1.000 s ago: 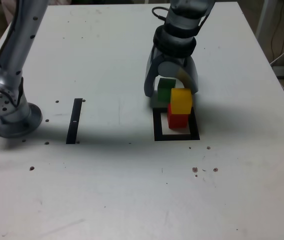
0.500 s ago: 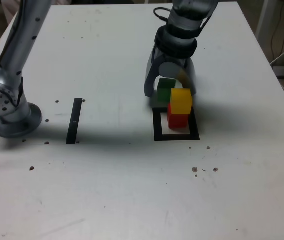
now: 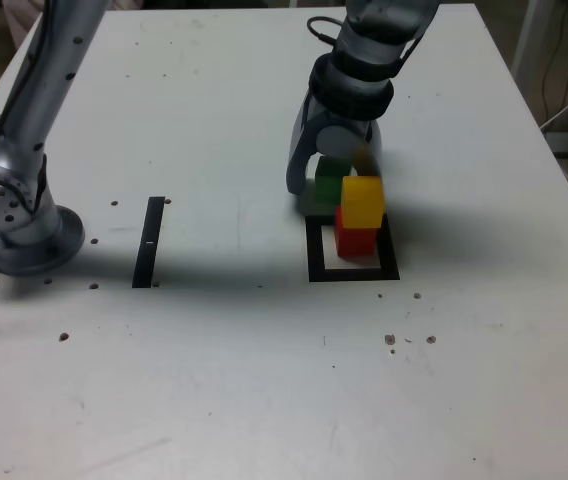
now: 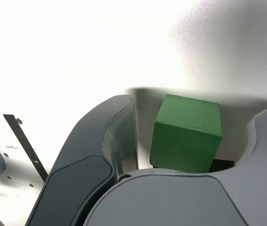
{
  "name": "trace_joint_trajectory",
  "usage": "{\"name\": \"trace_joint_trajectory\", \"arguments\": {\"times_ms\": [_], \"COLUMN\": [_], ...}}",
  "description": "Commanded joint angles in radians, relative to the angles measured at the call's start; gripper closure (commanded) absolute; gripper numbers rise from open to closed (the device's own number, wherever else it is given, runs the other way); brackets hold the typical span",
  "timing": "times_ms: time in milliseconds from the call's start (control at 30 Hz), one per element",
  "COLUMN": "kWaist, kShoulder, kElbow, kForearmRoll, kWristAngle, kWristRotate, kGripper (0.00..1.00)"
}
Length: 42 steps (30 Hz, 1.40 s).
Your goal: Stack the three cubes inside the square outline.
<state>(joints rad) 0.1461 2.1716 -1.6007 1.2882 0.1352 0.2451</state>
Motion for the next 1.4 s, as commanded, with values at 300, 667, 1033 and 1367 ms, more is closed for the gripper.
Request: {"name": "trace_joint_trajectory", "arguments": {"times_ms": [300,667,1033,1367], "kWaist": [-0.006,-0.007,-0.007,-0.018], "kShoulder": [0.007,0.008,-0.013,-0.08], "kElbow": [-0.008,-0.025,-0.035,-0.082], "kForearmRoll": [0.012,0.018,0.027,0.082], "kWristAngle": [0.027,0.008,0.016,0.029], "kWristRotate": [-0.014,-0.007,-0.02,-0.064], "kGripper": [0.54,0.74,0.8,0.81]}}
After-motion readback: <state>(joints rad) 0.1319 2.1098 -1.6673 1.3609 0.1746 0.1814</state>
